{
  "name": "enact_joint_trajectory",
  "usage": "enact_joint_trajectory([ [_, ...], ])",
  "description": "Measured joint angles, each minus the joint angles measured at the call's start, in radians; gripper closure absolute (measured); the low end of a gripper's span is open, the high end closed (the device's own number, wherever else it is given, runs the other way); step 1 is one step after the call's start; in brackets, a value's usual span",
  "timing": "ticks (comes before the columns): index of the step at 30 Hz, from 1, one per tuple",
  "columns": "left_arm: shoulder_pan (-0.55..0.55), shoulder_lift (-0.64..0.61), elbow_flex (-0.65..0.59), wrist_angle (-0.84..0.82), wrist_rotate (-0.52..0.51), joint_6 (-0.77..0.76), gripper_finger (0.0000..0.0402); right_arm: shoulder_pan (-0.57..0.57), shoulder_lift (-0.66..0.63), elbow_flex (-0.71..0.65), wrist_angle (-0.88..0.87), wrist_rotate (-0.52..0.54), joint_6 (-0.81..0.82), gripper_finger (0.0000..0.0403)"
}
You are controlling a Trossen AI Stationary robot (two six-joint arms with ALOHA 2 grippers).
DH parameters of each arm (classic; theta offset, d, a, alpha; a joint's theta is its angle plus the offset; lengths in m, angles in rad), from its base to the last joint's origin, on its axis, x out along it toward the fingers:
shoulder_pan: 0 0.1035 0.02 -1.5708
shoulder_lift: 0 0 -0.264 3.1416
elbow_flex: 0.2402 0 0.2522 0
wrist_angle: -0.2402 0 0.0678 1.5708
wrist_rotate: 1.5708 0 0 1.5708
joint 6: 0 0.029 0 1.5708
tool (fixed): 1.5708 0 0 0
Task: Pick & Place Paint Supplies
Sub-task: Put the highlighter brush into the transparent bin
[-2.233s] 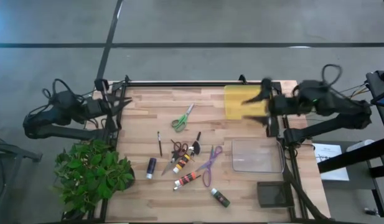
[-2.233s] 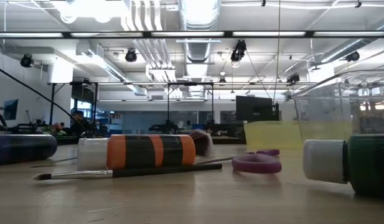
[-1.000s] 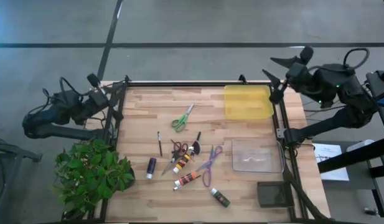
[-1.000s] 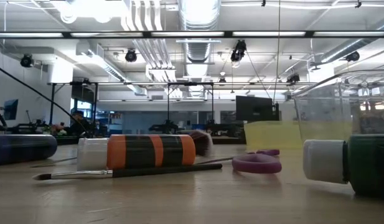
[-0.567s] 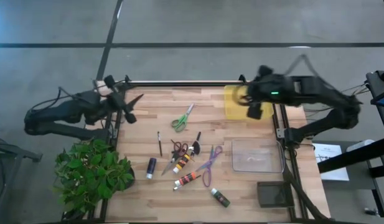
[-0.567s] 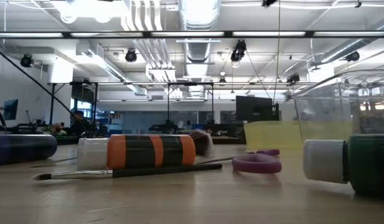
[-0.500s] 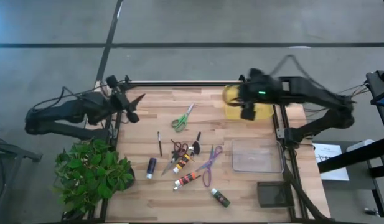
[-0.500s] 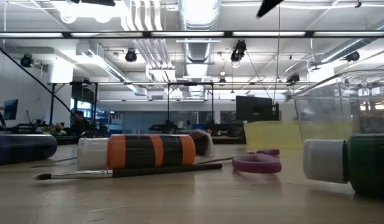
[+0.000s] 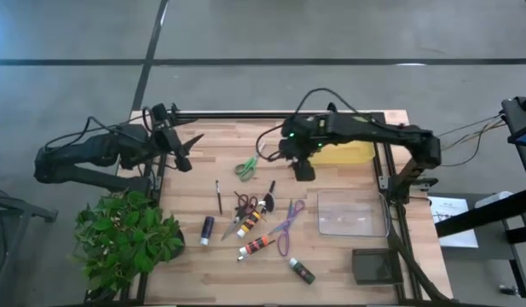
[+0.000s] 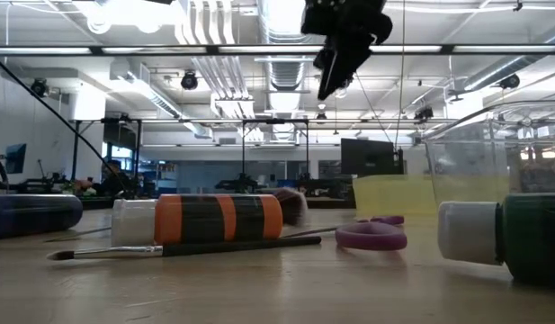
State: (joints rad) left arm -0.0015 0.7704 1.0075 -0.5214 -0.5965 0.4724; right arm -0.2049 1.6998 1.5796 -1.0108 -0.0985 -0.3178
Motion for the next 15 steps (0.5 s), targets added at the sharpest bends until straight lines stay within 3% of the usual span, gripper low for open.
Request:
enact_joint_trajectory([
  [5,0.000,0.002,-0.061,0.025,0.084,-0.063,0.0188,0.054,0.050,-0.036,0.061,-0.056,-0.013,0.0196],
  [15,0.000,-0.001,-0.233,0.304,0.092,-0.080,0.0188,0.144,0.096,-0.146,0.267,-0.060,-0.010,0.0196],
])
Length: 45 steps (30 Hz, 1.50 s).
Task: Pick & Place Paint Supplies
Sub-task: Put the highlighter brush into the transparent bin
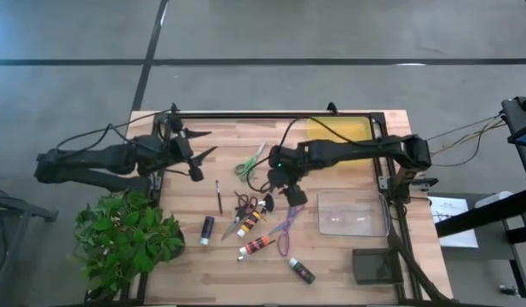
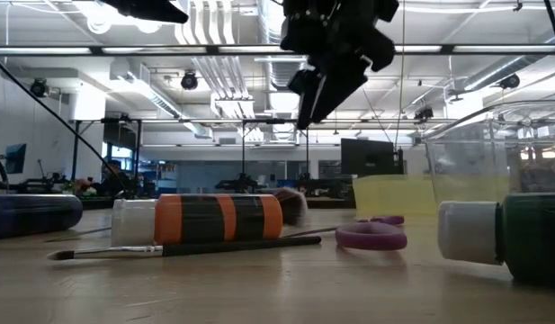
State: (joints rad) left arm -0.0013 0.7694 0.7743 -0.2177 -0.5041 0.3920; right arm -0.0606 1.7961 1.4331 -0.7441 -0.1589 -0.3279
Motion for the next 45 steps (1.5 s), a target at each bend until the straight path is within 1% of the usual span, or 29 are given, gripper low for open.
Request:
enact_joint_trajectory([
  [5,-0.001,-0.007,-0.022,0.035,0.000,0.000,0.0188,0.004,0.021,-0.048,0.132,-0.007,0.038,0.0196],
  [9,-0.001,-0.007,-0.035,0.050,0.023,0.002,0.0188,0.008,0.083,-0.060,0.181,-0.016,0.046,0.0196],
  [12,-0.001,-0.010,-0.042,0.080,0.034,0.024,0.0188,0.011,0.137,-0.041,0.199,-0.051,0.062,0.0196],
  [17,-0.001,-0.016,-0.039,0.091,0.035,0.050,0.0188,0.010,0.212,-0.019,0.201,-0.057,0.058,0.0196],
  [20,-0.001,-0.023,-0.042,0.087,0.037,0.051,0.0188,0.011,0.248,-0.010,0.202,-0.082,0.052,0.0196],
  [26,-0.001,-0.028,-0.042,0.082,0.042,0.046,0.0188,0.011,0.306,0.011,0.203,-0.078,0.039,0.0200],
  [28,-0.001,-0.028,-0.042,0.074,0.043,0.045,0.0188,0.011,0.310,0.029,0.215,-0.057,0.037,0.0217],
  [30,-0.001,-0.028,-0.042,0.067,0.045,0.039,0.0188,0.011,0.313,0.040,0.207,-0.042,0.033,0.0251],
  [32,-0.001,-0.028,-0.042,0.057,0.045,0.029,0.0188,0.011,0.313,0.050,0.204,-0.027,0.029,0.0302],
  [34,-0.001,-0.028,-0.042,0.057,0.044,0.027,0.0188,0.010,0.305,0.062,0.205,-0.024,0.029,0.0363],
  [35,-0.001,-0.028,-0.043,0.057,0.045,0.026,0.0188,0.008,0.296,0.066,0.206,-0.024,0.033,0.0376],
  [38,-0.001,-0.028,-0.044,0.053,0.045,0.026,0.0188,0.008,0.269,0.071,0.205,-0.009,0.047,0.0389],
  [41,-0.001,-0.028,-0.044,0.051,0.045,0.022,0.0188,0.008,0.229,0.069,0.190,0.045,0.060,0.0391],
  [45,-0.001,-0.028,-0.044,0.037,0.045,0.021,0.0188,0.008,0.147,0.068,0.129,0.060,0.097,0.0392],
])
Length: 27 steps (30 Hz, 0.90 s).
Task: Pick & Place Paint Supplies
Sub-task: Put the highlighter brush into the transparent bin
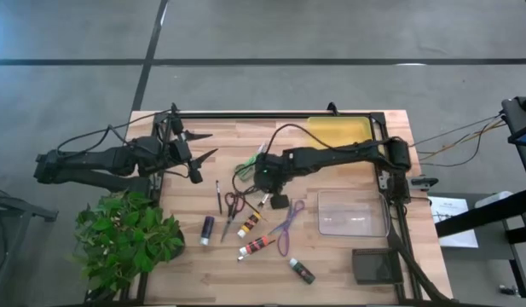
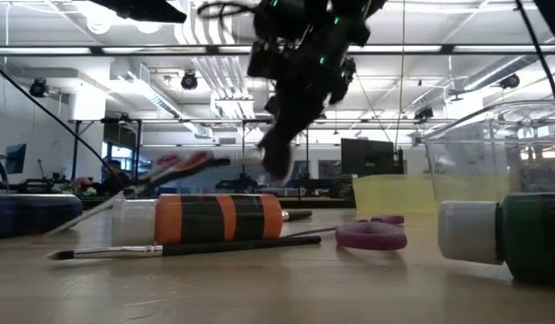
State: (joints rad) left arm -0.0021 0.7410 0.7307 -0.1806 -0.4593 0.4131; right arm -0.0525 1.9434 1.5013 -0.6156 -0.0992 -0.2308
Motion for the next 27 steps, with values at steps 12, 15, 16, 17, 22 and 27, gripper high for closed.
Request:
enact_joint_trajectory([
  [12,0.000,0.000,0.000,-0.007,0.000,-0.001,0.0188,0.073,-0.276,-0.097,-0.239,0.256,0.199,0.0394],
  [15,0.000,0.000,0.000,-0.012,0.000,-0.001,0.0188,0.099,-0.358,-0.147,-0.318,0.326,0.285,0.0394],
  [16,0.000,0.000,-0.001,-0.016,0.000,-0.001,0.0188,0.109,-0.383,-0.167,-0.343,0.337,0.317,0.0394],
  [17,0.000,0.000,-0.001,-0.016,0.000,-0.001,0.0188,0.119,-0.411,-0.191,-0.360,0.341,0.350,0.0394],
  [22,0.001,0.000,-0.001,-0.018,0.000,0.000,0.0188,0.189,-0.538,-0.314,-0.379,0.354,0.501,0.0394],
  [27,0.001,0.000,-0.001,-0.019,0.000,0.000,0.0188,0.278,-0.636,-0.393,-0.449,0.398,0.646,0.0395],
])
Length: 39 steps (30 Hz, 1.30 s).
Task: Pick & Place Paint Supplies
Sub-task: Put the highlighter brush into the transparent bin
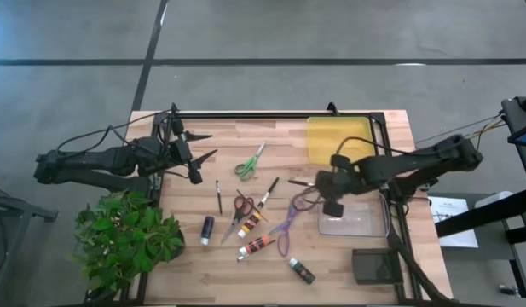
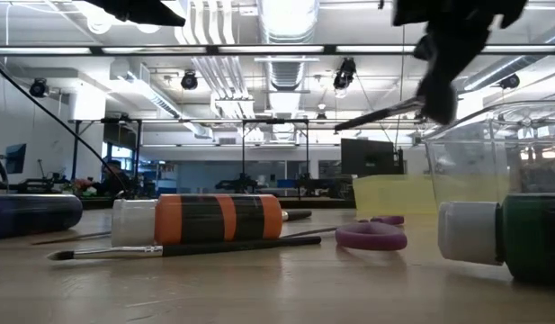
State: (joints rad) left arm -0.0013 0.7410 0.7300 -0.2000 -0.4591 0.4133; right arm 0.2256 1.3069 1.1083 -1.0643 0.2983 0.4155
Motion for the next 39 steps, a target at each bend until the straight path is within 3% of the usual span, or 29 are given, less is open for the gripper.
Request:
enact_joint_trajectory([
  [6,0.000,0.000,0.000,0.000,0.000,0.000,0.0188,0.143,-0.138,-0.040,-0.081,0.038,0.200,0.0395],
  [16,0.000,0.000,0.000,0.000,0.000,-0.002,0.0188,0.348,-0.240,-0.211,-0.163,-0.033,0.531,0.0395],
  [22,0.000,0.000,0.000,0.000,0.000,-0.002,0.0188,0.368,-0.264,-0.286,-0.151,-0.116,0.592,0.0395],
  [31,0.000,0.000,0.000,-0.007,0.000,-0.003,0.0188,0.365,-0.284,-0.350,-0.129,-0.124,0.627,0.0390],
  [39,0.000,0.000,0.000,-0.011,0.000,-0.003,0.0188,0.365,-0.278,-0.351,-0.191,-0.115,0.718,0.0309],
])
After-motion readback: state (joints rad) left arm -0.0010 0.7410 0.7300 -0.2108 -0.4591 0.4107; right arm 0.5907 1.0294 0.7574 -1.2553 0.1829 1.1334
